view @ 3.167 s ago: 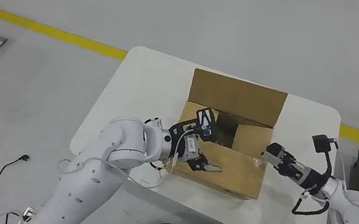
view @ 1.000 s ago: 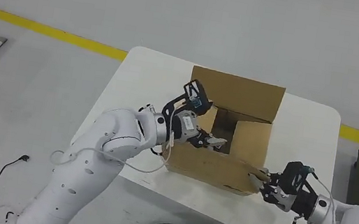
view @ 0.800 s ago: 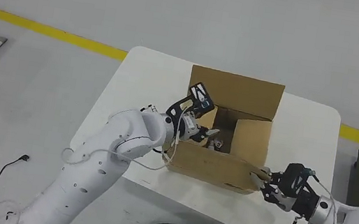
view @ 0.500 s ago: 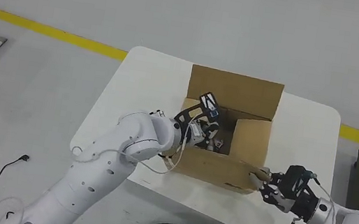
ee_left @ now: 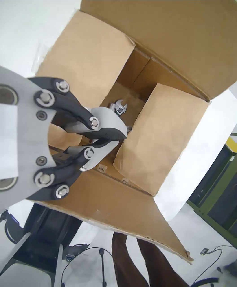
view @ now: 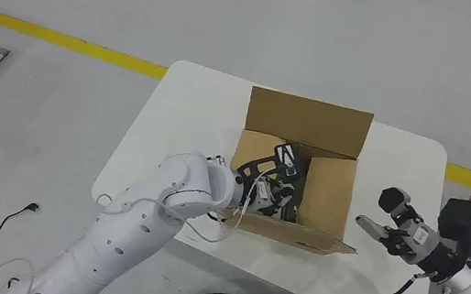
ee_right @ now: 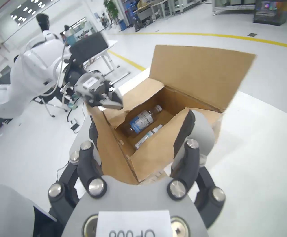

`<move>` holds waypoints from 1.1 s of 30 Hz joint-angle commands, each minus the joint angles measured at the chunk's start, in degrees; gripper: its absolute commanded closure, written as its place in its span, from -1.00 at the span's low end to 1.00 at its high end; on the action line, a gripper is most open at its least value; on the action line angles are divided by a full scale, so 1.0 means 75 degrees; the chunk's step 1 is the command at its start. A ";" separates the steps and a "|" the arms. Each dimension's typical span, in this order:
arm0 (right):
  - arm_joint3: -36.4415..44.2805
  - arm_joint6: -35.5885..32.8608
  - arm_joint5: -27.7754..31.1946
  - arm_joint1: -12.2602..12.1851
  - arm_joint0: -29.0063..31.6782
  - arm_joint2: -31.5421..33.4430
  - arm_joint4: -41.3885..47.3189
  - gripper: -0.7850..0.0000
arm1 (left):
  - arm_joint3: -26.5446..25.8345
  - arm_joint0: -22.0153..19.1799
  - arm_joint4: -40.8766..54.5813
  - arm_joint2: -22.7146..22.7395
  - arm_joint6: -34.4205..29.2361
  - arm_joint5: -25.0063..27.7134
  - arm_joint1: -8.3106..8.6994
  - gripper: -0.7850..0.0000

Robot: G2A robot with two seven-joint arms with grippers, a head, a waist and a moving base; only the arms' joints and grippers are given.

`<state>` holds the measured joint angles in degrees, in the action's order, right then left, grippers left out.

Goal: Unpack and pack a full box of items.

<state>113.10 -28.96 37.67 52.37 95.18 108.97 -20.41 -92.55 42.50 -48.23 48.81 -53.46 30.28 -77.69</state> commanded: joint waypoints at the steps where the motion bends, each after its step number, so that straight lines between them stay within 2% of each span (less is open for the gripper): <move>1: -0.0022 0.0000 -0.0307 0.0003 -0.0040 0.0024 0.0076 0.84 | -0.0095 0.0091 0.0242 -0.0029 -0.0116 0.0160 0.0019 0.40; 2: -0.0016 0.0002 -0.0470 0.0007 -0.0064 -0.0008 0.0079 1.00 | -0.0132 0.0129 0.0362 -0.0033 -0.0202 0.0230 0.0032 0.31; 3: 0.0020 0.0012 -0.0666 0.0015 -0.0109 -0.0116 0.0043 1.00 | -0.0197 0.0174 0.0436 -0.0062 -0.0358 0.0312 0.0051 0.36; 4: 0.0035 -0.0001 -0.0757 0.0020 -0.0124 -0.0208 0.0024 1.00 | -0.0233 0.0206 0.0468 -0.0085 -0.0426 0.0354 0.0060 0.33; 5: 0.0052 -0.0027 -0.0915 0.0027 -0.0158 -0.0353 -0.0029 1.00 | -0.0271 0.0255 0.0524 -0.0098 -0.0508 0.0366 0.0074 0.11; 6: 0.0071 -0.0058 -0.1091 0.0035 -0.0196 -0.0520 -0.0144 1.00 | -0.0307 0.0319 0.0606 -0.0107 -0.0570 0.0355 0.0088 -0.97; 8: 0.0127 -0.0132 -0.1246 0.0050 -0.0260 -0.0878 -0.0341 1.00 | -0.0383 0.0426 0.0733 -0.0076 -0.0640 0.0296 0.0117 -1.00; 11: 0.0053 -0.0406 -0.1003 0.0056 -0.0319 -0.1377 -0.0508 1.00 | -0.0509 0.0616 0.0743 0.0081 -0.0520 0.0152 0.0175 -1.00; 17: -0.0384 -0.0858 0.0111 0.0019 -0.0366 -0.1786 -0.0575 1.00 | -0.0817 0.0989 0.0343 0.0526 -0.0127 -0.0135 0.0312 -1.00; 21: -0.0487 -0.1233 0.0805 -0.0035 -0.0313 -0.1818 -0.0637 1.00 | -0.0906 0.1076 0.0056 0.0743 -0.0309 -0.0255 0.0397 -1.00; 28: -0.0575 -0.1889 0.1518 -0.0128 -0.0256 -0.2071 -0.0259 1.00 | -0.0933 0.1006 -0.0090 0.0845 -0.0218 -0.0427 0.0443 -1.00; 33: -0.0685 -0.2211 0.1535 -0.0171 -0.0389 -0.2302 -0.0374 1.00 | -0.0837 0.0786 -0.0392 0.0685 0.0019 -0.0684 0.0404 -1.00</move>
<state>108.12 -45.18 49.31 51.13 92.55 92.08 -22.68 -99.16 48.77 -51.00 54.12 -53.84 25.63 -74.59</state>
